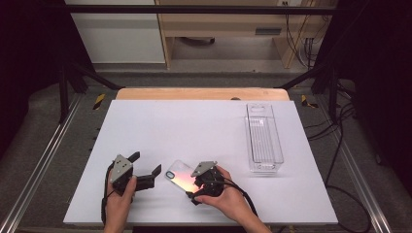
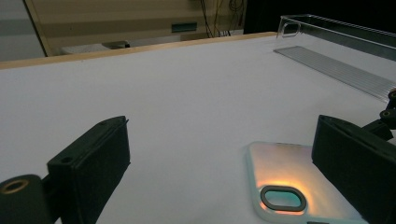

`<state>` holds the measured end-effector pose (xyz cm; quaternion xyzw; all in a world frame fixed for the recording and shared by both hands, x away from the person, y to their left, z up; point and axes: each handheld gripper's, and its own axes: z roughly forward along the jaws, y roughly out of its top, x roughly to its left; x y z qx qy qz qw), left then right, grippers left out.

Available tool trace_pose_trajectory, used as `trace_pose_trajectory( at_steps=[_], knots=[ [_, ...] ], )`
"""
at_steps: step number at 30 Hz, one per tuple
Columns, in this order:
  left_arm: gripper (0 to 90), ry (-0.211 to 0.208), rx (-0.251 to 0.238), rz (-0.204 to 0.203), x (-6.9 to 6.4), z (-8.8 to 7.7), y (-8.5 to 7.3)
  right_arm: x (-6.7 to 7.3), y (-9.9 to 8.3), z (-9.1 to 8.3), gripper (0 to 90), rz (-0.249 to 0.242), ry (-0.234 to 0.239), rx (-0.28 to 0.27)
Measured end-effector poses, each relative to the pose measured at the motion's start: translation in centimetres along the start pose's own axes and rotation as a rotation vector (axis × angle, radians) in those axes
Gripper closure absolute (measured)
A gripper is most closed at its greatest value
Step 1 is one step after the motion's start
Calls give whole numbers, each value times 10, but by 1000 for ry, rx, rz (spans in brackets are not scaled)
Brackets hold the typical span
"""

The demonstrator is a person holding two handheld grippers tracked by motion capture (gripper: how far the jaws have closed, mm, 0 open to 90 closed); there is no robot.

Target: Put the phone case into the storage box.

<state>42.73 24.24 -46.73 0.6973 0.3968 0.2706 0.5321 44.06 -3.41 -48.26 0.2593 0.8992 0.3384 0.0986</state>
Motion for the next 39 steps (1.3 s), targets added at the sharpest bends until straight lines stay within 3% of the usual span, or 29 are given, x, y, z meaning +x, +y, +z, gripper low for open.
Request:
trace_pose_trajectory(
  at_steps=[10, 17, 22, 24, 28, 31, 35, 39],
  knots=[
    [42, -6, -8, -29, 3, -4, 1, 1, 0, -1, 177, 0, -6, -4],
    [43, -13, -18, -41, 5, -6, 3, -4, -2, -5, 177, -16, -26, -67],
    [41, -38, -29, -61, 1, -10, 12, -10, -2, -22, 177, -30, -90, -185],
    [41, -57, -44, -77, -2, -9, 20, -14, -3, -32, 177, -27, -122, -247],
    [39, -88, -33, -65, -18, -3, 42, -21, -4, -51, 177, -16, -174, -369],
    [43, -155, -8, -73, -32, 4, 59, -25, -7, -63, 176, 3, -198, -459],
    [64, -200, 22, -53, -47, 14, 80, -28, -10, -72, 176, 6, -238, -531],
    [100, -238, 36, -87, -56, 22, 97, -28, -13, -75, 176, 8, -262, -579]
  ],
)
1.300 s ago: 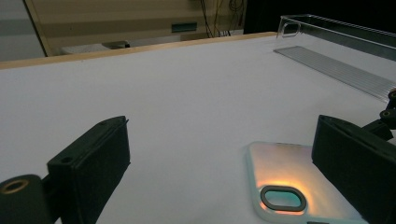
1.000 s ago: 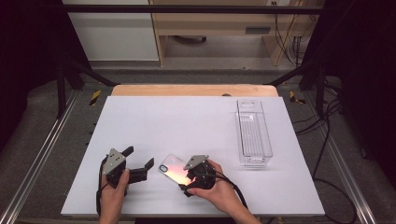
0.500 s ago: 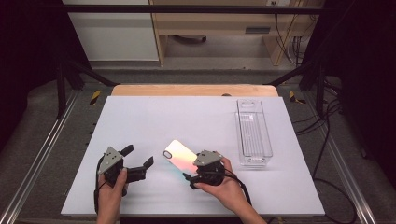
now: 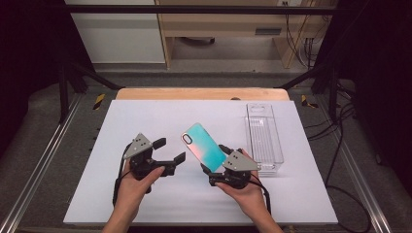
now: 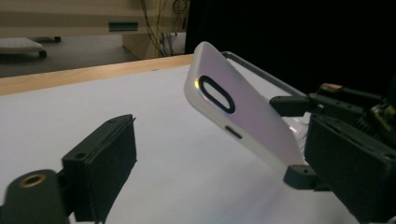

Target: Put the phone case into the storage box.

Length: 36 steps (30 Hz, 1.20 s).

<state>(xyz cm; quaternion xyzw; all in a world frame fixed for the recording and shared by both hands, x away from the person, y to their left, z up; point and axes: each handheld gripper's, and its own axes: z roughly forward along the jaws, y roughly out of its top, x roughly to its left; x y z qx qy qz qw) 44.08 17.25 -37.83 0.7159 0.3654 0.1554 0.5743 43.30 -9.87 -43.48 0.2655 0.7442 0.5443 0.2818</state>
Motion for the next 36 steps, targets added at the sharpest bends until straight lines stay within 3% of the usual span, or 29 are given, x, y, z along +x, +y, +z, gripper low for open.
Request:
trace_pose_trajectory(
  at_steps=[3, 6, 9, 15, 19, 25, 33, 36],
  knots=[
    [140, 1, 19, -6, -2, 6, 7, 2, 1, -1, 176, -4, -7, -29],
    [202, -6, 16, -61, 2, 11, 10, 5, 2, -3, 176, -7, -11, -51],
    [307, -14, 28, -88, 6, 14, 10, 7, 2, -3, 176, -3, -12, -64],
    [487, -81, 13, -149, 10, 16, 8, 11, 2, -1, 175, 4, -4, -81],
    [551, -93, 15, -152, 9, 17, 7, 13, 1, 1, 175, 13, -2, -87],
    [624, -100, 2, -207, 13, 18, 7, 13, -2, 4, 175, 67, 18, -96],
    [694, -128, -29, -291, 18, 18, 5, 13, -5, 6, 174, 99, 45, -100],
    [718, -159, -45, -295, 17, 19, 3, 13, -6, 7, 174, 112, 51, -97]
  ],
)
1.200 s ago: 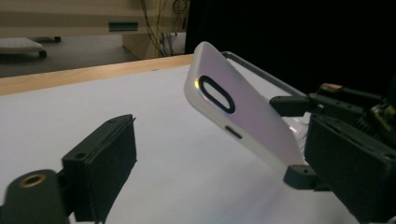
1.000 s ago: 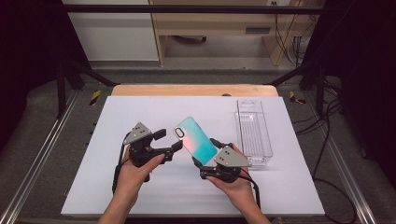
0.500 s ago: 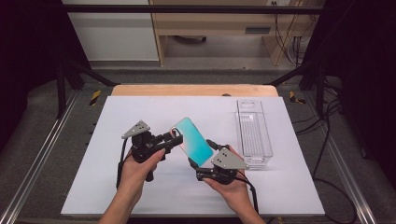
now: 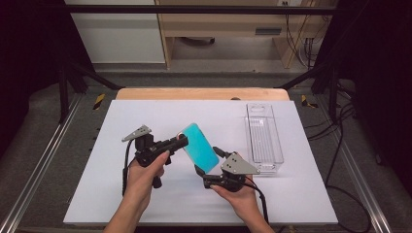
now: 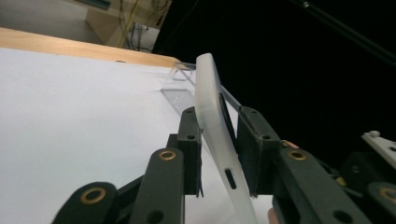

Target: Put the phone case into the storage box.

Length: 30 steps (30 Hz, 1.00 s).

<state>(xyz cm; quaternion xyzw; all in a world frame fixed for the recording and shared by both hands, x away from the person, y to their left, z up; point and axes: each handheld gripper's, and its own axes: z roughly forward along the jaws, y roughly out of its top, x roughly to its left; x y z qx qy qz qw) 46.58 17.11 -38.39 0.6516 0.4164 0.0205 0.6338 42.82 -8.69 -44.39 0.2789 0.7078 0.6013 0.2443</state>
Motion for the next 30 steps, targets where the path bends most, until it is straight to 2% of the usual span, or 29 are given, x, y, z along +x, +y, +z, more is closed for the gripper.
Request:
trace_pose_trajectory(
  at_steps=[2, 7, 9, 12, 13, 15, 19, 22, 25, 26, 30],
  knots=[
    [734, -6, 2, 8, -1, 0, 0, 0, -1, 1, 174, 15, 6, 4],
    [786, -61, -4, -14, -5, 1, 0, -1, -5, 2, 174, 39, 21, 3],
    [801, -87, -4, -11, -8, 1, 0, -1, -5, 2, 174, 43, 26, 2],
    [809, -93, -2, 13, -12, 1, 1, -2, -6, 3, 173, 54, 42, -2],
    [811, -93, -2, 13, -12, 1, 1, -2, -6, 3, 173, 54, 42, -2],
    [812, -88, 7, 36, -15, 0, 1, -3, -6, 5, 172, 75, 72, -2],
    [816, -74, 35, 90, -18, 1, 1, -4, -7, 6, 173, 88, 99, 14],
    [816, -62, 65, 131, -19, 3, -1, -4, -8, 7, 137, 91, 106, 22],
    [816, -56, 69, 141, -19, 4, -2, -5, -7, 7, 114, 100, 110, 25],
    [816, -51, 73, 158, -20, 5, -3, -6, -7, 6, 114, 109, 115, 28],
    [816, -46, 80, 185, -21, 8, -7, -8, -6, 6, 98, 136, 139, 33]
  ],
)
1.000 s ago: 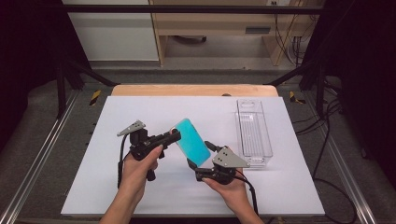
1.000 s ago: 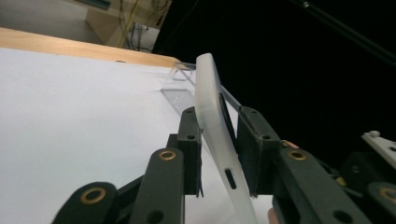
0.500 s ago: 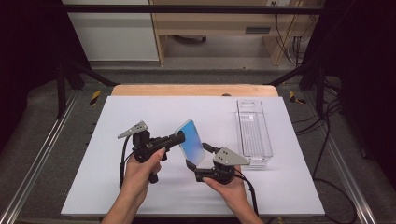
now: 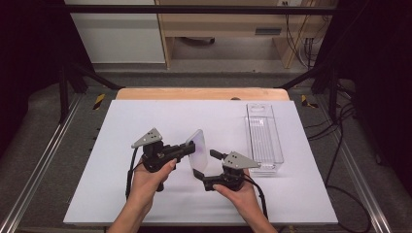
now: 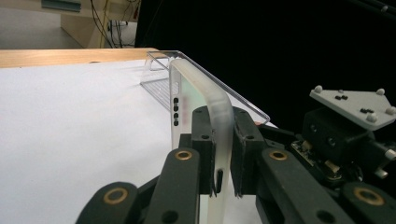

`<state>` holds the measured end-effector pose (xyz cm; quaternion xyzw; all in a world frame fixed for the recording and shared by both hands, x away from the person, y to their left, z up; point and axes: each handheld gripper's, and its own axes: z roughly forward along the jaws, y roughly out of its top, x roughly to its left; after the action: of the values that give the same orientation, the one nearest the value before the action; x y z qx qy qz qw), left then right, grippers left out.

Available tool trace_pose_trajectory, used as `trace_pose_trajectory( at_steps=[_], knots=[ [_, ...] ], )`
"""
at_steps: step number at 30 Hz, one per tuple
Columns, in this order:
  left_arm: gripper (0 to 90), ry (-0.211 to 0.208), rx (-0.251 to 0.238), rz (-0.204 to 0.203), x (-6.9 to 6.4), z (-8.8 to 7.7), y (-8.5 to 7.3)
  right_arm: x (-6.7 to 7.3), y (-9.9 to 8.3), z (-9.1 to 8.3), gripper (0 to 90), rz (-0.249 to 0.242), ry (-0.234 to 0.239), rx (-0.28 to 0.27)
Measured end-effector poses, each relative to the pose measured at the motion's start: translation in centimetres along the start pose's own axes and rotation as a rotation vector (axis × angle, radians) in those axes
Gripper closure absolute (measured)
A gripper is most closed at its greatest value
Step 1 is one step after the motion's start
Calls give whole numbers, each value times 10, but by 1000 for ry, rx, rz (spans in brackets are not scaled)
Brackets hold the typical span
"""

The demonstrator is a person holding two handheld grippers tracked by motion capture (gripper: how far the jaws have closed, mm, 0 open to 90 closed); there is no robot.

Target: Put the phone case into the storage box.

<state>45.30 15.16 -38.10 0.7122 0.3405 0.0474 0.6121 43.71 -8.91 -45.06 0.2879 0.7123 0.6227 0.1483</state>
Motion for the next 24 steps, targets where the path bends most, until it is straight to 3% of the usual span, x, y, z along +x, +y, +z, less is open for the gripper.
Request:
trace_pose_trajectory(
  at_steps=[10, 14, 24],
  knots=[
    [816, -6, 30, 73, -12, 10, -9, -2, 1, -2, 73, 10, -23, -2],
    [816, -19, 31, 95, -16, 13, -12, -5, 1, -1, 76, 36, -33, 12],
    [816, -25, 36, 115, -23, 18, -16, -5, 1, -2, 77, 42, -29, 6]
  ],
)
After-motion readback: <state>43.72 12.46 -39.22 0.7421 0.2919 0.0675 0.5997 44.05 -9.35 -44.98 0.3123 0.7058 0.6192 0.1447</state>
